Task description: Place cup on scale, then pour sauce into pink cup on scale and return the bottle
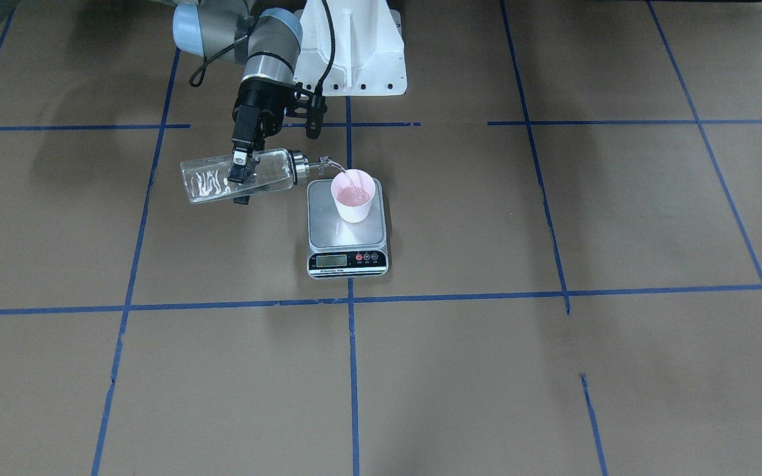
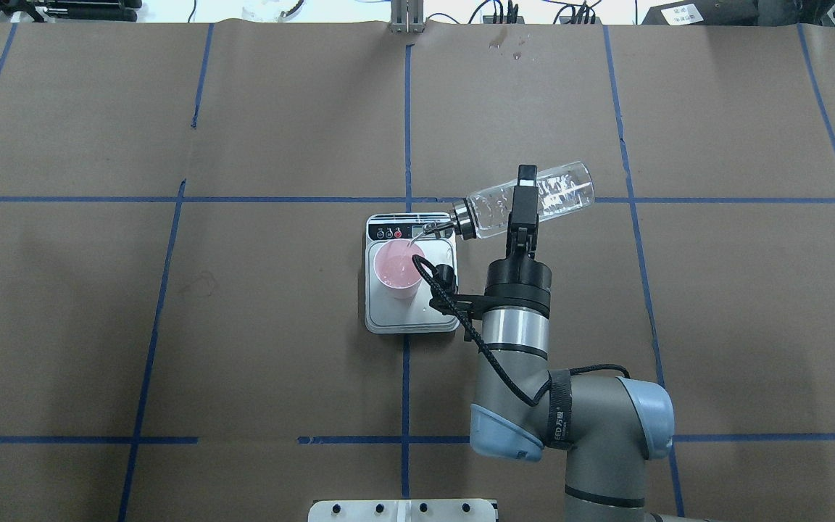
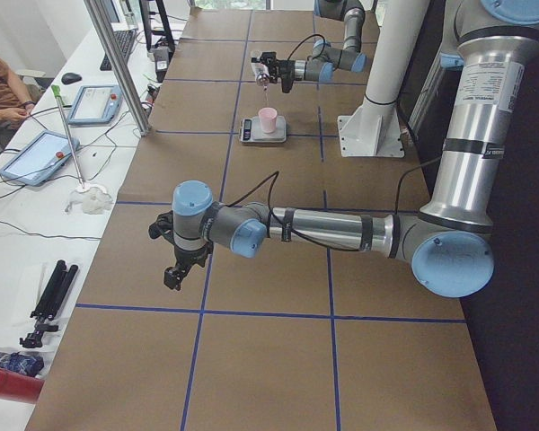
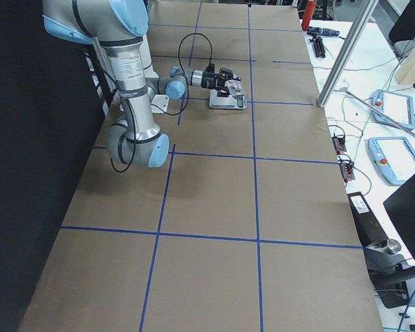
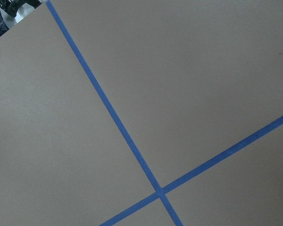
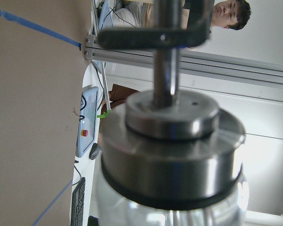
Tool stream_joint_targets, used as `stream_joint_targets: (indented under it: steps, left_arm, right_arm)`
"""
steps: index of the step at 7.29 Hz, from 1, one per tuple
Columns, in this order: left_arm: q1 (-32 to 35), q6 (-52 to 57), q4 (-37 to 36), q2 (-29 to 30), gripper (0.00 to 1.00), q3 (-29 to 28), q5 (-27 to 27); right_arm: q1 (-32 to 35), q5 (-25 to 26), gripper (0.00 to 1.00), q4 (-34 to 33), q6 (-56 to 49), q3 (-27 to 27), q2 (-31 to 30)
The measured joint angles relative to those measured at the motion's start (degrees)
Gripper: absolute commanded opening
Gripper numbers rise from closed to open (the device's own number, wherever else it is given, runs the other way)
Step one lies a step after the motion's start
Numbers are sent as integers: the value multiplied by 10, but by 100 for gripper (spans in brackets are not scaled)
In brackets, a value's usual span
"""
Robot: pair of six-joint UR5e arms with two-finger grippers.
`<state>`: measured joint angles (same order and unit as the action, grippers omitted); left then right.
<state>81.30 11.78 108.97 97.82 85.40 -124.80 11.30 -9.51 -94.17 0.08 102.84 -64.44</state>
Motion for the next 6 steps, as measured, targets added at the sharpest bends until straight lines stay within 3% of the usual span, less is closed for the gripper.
stream_joint_targets:
  steps: [6]
  left_arm:
    - [0, 1, 0, 11, 100, -10, 0]
  right_arm:
    - [-5, -21, 0, 4, 35, -4, 9]
